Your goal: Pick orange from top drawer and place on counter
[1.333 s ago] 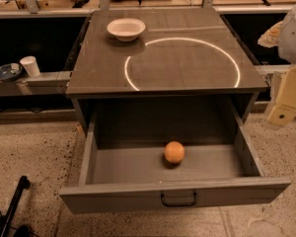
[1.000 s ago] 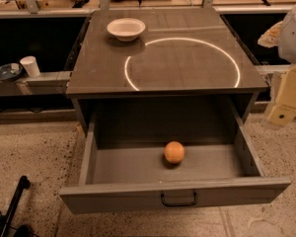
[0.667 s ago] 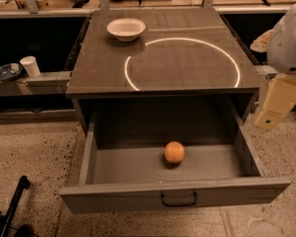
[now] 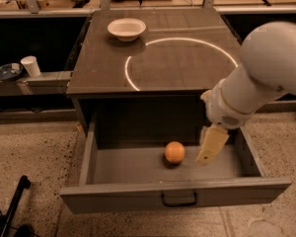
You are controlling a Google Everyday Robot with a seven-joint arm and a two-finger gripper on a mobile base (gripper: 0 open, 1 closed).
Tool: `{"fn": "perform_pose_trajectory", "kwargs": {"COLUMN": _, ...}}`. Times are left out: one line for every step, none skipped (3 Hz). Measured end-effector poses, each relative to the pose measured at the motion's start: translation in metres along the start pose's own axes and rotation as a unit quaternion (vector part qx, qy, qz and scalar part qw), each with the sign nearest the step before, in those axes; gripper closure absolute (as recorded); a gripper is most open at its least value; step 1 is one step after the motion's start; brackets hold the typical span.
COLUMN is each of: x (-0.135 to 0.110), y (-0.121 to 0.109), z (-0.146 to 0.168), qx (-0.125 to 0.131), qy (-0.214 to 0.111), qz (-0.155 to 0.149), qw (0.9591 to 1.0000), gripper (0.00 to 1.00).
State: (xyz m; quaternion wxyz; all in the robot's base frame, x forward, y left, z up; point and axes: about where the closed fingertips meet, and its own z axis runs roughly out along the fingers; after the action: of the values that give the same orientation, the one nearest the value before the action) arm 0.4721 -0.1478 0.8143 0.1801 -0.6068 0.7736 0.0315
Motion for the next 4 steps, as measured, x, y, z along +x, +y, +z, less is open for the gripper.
{"fn": "perform_pose_trajectory", "kwargs": {"x": -0.013, "y": 0.025, "z": 0.07, "qx": -0.057, "qy": -0.03, "qz": -0.005, "qw": 0.9979, "gripper": 0.0}}
{"fn": "perform_pose_trajectory", "kwargs": {"x": -0.013, "y": 0.027, "z": 0.079, "qx": -0.064, "qy": -0.033, "qz": -0.003, "qw": 0.9974, "gripper": 0.0}}
{"fn": "perform_pose_trajectory", "kwargs": {"x": -0.014, "y": 0.027, "z": 0.081, "qx": -0.064, "qy": -0.035, "qz": -0.002, "qw": 0.9973, "gripper": 0.0}}
{"fn": "perform_pose_trajectory", "kwargs": {"x": -0.028, "y": 0.02, "z": 0.1, "qx": -0.06, "qy": -0.046, "qz": -0.012, "qw": 0.9971, "gripper": 0.0}}
